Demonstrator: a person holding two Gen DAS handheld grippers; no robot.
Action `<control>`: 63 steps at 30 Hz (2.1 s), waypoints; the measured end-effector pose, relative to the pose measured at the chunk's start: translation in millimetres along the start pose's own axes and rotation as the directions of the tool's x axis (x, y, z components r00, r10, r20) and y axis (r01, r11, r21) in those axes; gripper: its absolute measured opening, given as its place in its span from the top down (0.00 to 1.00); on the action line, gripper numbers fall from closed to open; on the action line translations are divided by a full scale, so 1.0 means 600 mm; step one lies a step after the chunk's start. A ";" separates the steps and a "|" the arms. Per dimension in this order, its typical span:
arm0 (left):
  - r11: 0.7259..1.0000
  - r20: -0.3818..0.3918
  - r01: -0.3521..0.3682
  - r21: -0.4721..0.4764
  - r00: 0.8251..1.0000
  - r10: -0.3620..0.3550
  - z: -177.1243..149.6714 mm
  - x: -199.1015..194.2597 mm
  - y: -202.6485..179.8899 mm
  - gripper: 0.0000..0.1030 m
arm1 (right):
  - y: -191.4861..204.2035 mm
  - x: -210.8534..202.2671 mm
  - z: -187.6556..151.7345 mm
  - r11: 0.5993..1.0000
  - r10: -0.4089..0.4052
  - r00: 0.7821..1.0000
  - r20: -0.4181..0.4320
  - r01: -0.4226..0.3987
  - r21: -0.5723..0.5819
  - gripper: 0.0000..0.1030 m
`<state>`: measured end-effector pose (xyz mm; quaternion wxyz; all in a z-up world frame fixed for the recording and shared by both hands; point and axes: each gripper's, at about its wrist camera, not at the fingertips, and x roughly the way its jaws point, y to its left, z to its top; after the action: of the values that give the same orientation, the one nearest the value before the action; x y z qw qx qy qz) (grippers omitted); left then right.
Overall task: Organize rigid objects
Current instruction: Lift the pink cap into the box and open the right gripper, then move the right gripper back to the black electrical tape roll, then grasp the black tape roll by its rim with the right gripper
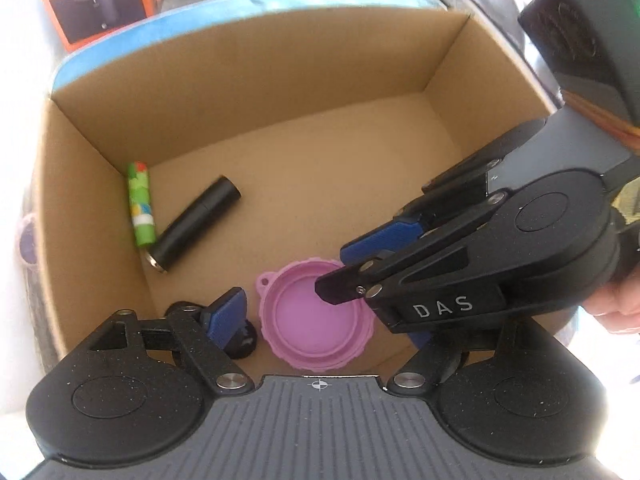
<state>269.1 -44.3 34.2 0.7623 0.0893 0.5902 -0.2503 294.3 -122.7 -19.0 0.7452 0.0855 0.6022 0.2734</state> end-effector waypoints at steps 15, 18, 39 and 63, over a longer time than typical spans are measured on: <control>0.999 0.466 0.042 0.009 0.884 -0.041 -0.154 -0.202 -0.049 0.04 | 0.043 -0.251 -0.185 0.995 0.089 0.889 0.449 -0.097 -0.005 0.64; 0.995 0.517 0.097 0.005 0.852 -0.085 -0.192 -0.203 -0.068 0.03 | 0.047 -0.285 -0.255 0.994 0.093 0.853 0.513 -0.111 0.004 0.64; 0.975 0.516 -0.114 0.189 0.857 0.000 -0.312 0.030 -0.271 0.17 | 0.005 -0.142 -0.450 0.967 -0.240 0.794 0.559 0.142 0.213 0.59; 0.989 0.481 -0.005 0.149 0.874 -0.068 -0.317 0.052 -0.241 0.37 | 0.004 -0.086 -0.447 0.964 -0.252 0.834 0.491 0.174 0.200 0.70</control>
<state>41.8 -94.9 -26.8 0.8731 0.0695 0.3617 -0.3194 34.1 -201.5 -43.7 0.8956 0.1420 0.4068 0.1109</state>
